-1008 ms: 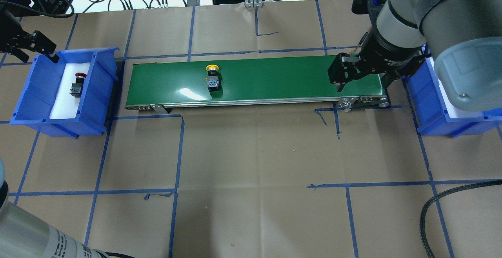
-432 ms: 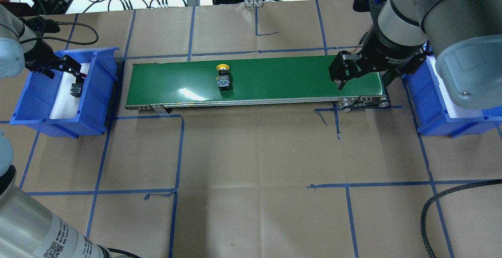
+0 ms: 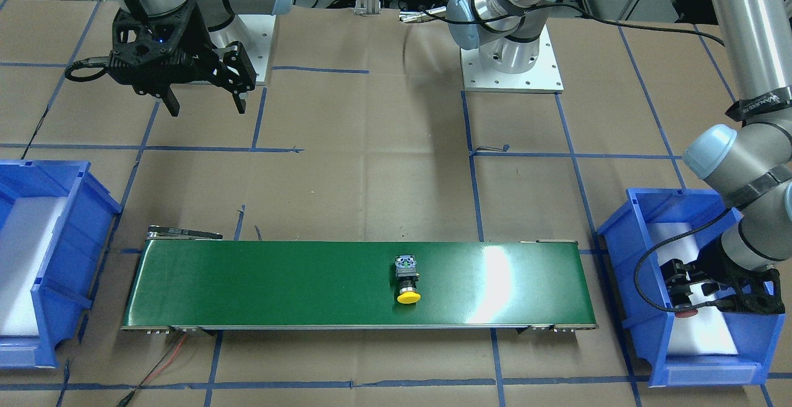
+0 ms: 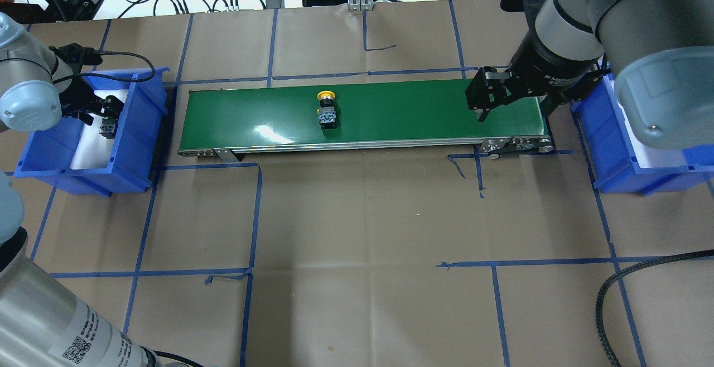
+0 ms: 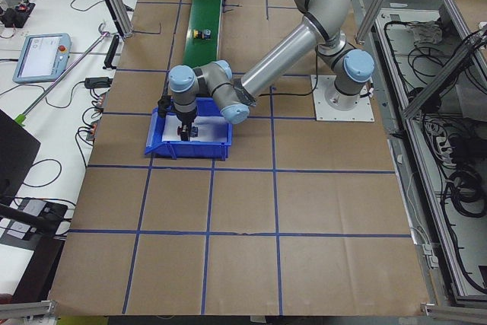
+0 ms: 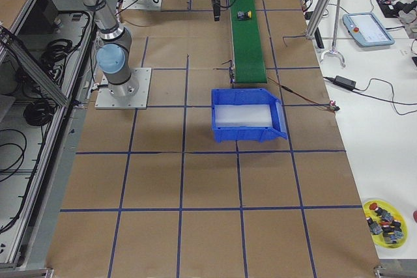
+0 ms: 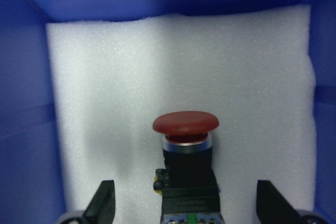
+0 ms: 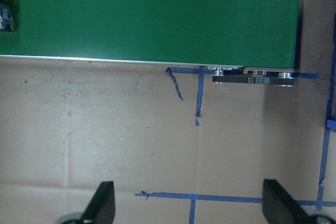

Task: Transport two buttons from left to right
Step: 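Lower the left gripper and grasp the red-capped button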

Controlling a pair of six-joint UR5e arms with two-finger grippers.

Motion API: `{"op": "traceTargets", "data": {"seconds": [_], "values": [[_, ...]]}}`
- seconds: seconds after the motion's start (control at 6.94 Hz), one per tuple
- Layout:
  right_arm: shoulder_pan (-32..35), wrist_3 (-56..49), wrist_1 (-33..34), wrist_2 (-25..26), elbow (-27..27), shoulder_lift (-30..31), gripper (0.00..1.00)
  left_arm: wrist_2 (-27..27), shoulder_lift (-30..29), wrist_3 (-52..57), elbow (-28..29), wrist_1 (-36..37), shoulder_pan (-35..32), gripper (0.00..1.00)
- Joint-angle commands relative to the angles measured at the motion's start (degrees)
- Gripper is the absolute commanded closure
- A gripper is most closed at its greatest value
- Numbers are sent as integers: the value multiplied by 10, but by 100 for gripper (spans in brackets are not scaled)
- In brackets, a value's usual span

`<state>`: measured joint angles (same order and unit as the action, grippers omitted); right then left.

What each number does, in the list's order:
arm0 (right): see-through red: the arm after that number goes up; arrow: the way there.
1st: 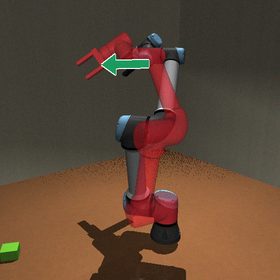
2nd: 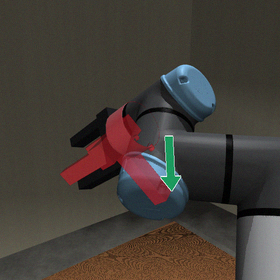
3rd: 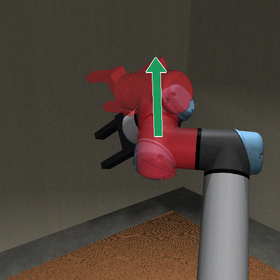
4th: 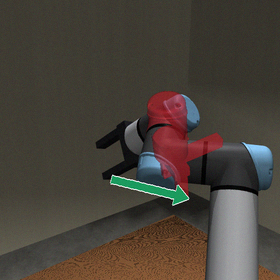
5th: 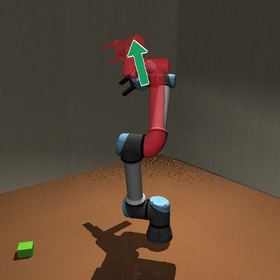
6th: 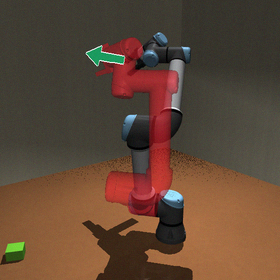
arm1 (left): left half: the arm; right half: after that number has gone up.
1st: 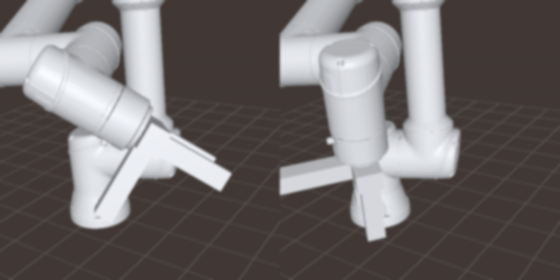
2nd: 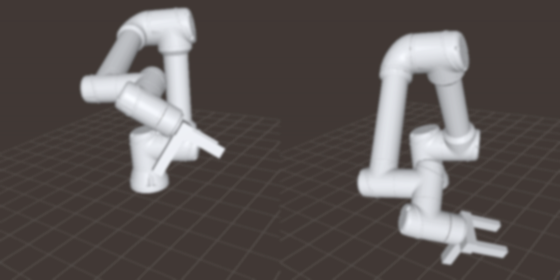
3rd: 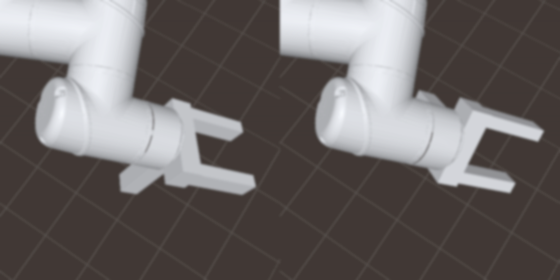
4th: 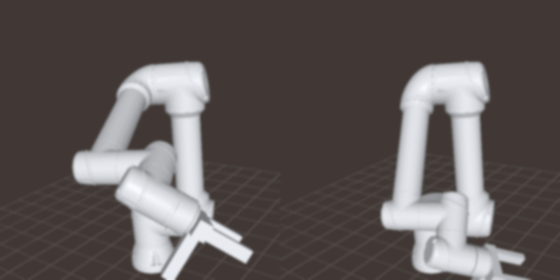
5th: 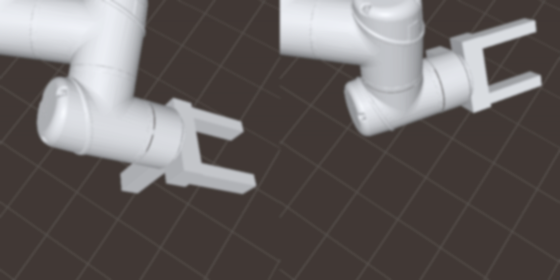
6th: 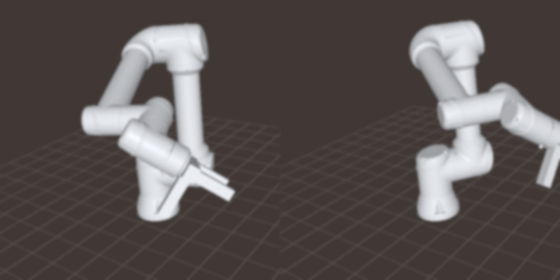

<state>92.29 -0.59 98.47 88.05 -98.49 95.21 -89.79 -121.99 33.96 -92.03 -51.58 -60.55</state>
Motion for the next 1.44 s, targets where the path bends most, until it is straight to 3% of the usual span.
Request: {"op": "traceTargets", "data": {"seconds": [0.0,0.14,0.29,0.58,1.01,1.3], "values": [[0,3,17,-2,5,-29,0,0,-2,0,1,3,0,66],[0,3,34,-2,4,-36,0,1,-2,-1,4,3,1,85],[0,4,35,-2,4,-41,0,2,7,-1,15,0,1,92],[0,3,35,-2,4,-48,0,-1,58,4,18,-46,4,92],[1,2,35,-2,2,-49,0,-12,138,1,84,-236,1,92],[1,0,34,-2,2,-52,0,-14,135,-47,91,-244,-33,92]]}}
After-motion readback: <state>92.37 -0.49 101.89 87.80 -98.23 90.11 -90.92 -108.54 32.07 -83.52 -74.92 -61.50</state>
